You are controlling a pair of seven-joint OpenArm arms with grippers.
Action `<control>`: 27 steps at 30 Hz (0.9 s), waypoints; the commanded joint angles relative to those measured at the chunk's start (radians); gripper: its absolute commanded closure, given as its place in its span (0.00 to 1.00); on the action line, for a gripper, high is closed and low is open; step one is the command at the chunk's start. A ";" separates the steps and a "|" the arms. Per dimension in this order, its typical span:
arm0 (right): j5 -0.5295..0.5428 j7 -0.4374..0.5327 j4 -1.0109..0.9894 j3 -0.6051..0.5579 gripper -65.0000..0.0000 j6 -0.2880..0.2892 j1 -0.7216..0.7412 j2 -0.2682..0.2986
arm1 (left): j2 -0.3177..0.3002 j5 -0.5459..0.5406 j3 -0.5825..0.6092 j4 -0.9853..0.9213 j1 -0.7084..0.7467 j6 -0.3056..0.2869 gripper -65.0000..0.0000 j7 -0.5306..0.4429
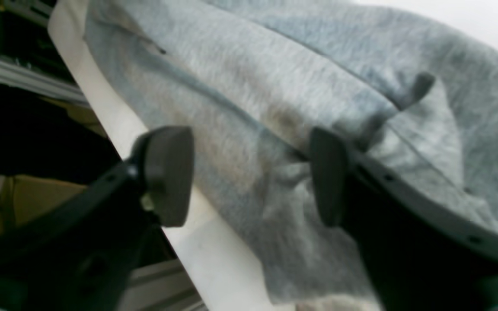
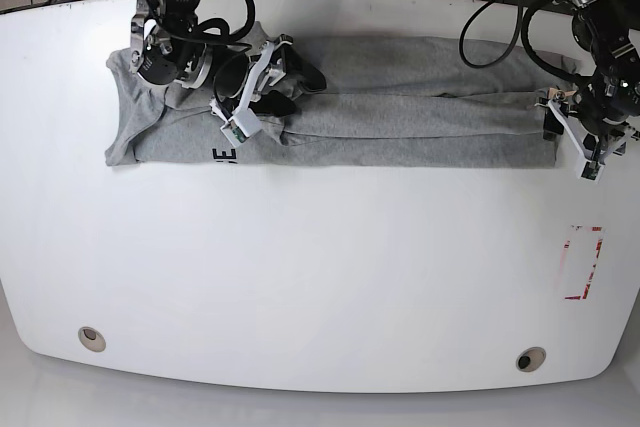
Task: Layout the t-shirt on the table in an organized manner, then fold the t-shirt properly
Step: 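Smooth the folded sleeve flat with the right gripper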
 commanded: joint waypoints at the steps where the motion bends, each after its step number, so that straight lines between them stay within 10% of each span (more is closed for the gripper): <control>1: 0.039 0.022 0.047 0.005 0.35 0.006 0.008 0.009 | -0.015 -0.006 -0.005 0.015 -0.014 -0.001 0.36 -0.014; 7: 0.039 0.022 0.094 0.037 0.49 0.006 0.007 0.064 | -0.015 -0.008 -0.003 0.021 -0.014 -0.001 0.36 -0.014; 15: 0.033 0.024 0.076 0.103 0.92 0.006 -0.053 0.121 | -0.015 -0.008 -0.005 0.021 -0.014 -0.001 0.36 -0.016; 27: -0.131 0.162 -0.101 0.006 0.93 0.006 -0.082 0.103 | -0.015 -0.008 -0.006 0.016 -0.014 -0.001 0.36 -0.016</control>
